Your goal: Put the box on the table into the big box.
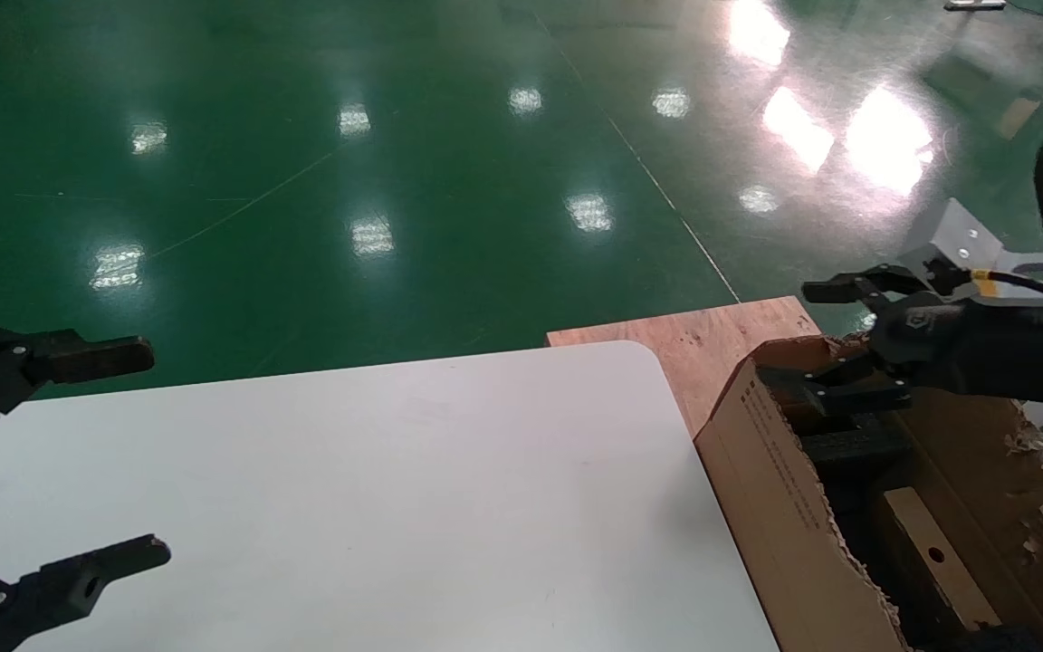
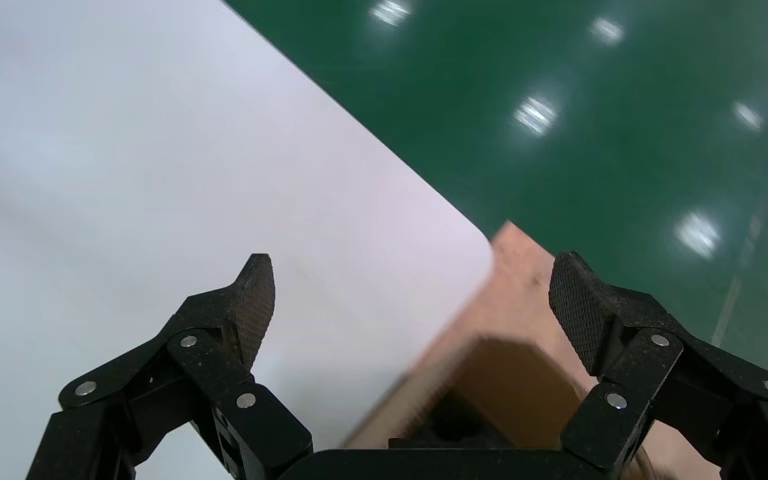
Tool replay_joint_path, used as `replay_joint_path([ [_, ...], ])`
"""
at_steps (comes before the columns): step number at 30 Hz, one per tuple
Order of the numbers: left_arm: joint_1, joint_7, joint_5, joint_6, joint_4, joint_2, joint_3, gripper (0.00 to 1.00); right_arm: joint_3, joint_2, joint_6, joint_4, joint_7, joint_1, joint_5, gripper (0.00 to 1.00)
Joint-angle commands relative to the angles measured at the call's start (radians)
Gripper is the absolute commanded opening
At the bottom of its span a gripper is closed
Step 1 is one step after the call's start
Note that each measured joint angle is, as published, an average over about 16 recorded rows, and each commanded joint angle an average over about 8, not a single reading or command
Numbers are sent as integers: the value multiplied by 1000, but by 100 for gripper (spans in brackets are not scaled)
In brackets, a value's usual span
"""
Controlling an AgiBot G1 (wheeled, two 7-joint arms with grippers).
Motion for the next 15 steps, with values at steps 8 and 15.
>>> replay_joint_path([
  [8, 0, 0, 0, 0, 0, 0, 0, 100, 320, -94, -85, 10, 1, -249, -1, 100],
  [15, 0, 0, 0, 0, 0, 0, 0, 100, 567, -167, -151, 17, 1, -442, -2, 100],
])
